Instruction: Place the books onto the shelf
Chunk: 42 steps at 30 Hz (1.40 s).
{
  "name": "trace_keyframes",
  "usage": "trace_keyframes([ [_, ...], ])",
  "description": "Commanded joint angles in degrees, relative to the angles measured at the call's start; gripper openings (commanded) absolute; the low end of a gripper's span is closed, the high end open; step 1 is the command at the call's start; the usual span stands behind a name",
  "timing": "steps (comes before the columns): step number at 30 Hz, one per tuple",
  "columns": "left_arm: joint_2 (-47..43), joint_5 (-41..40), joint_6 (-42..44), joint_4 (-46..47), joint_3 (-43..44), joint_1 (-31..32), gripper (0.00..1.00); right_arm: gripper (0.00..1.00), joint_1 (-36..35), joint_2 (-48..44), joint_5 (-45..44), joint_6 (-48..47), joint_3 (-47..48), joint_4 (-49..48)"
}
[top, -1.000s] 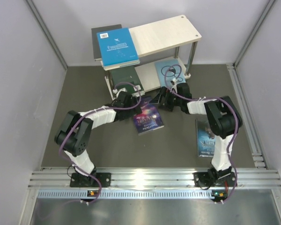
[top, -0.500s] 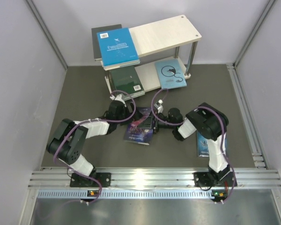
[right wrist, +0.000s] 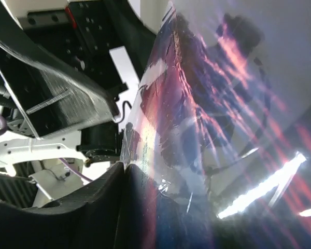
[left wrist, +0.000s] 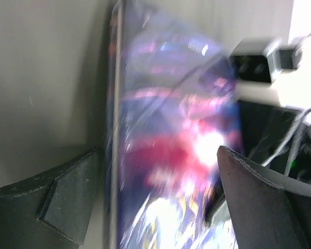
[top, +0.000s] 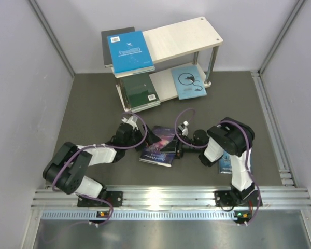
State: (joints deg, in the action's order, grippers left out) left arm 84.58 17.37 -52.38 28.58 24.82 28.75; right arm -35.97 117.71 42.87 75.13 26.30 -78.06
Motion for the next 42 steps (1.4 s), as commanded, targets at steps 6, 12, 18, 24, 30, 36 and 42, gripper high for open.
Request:
trace_keyframes([
  [6, -12.4, -1.2, 3.6, -17.8, 0.8, 0.2, 0.99, 0.00, 1.9, -10.1, -0.5, -3.9, -4.6, 0.9],
  [12, -14.5, 2.7, 2.6, -10.4, -2.2, -0.9, 0.99, 0.00, 2.3, -16.4, 3.3, -0.4, -5.6, -2.9],
  [18, -8.6, 8.2, -0.9, 1.8, -4.6, -1.9, 0.99, 0.00, 2.3, -22.8, 8.3, 4.2, -4.6, -5.9],
  [24, -0.6, 15.1, -9.9, 22.6, -8.1, -2.4, 0.97, 0.00, 2.1, -27.9, 12.5, 5.5, -3.1, -6.0],
  [30, 5.7, 17.8, -17.7, 40.6, -9.0, -2.4, 0.73, 0.00, 1.2, -28.6, 16.0, 6.6, -1.0, -6.4],
  [36, 7.9, 17.2, -19.8, 43.1, -8.3, -2.4, 0.00, 0.01, 1.2, -28.3, 15.9, 6.8, -1.1, -6.4],
  [42, 3.8, 14.2, -18.6, 41.1, -10.5, -2.4, 0.00, 0.68, 1.4, -27.6, 14.4, 7.0, -1.7, -6.1],
])
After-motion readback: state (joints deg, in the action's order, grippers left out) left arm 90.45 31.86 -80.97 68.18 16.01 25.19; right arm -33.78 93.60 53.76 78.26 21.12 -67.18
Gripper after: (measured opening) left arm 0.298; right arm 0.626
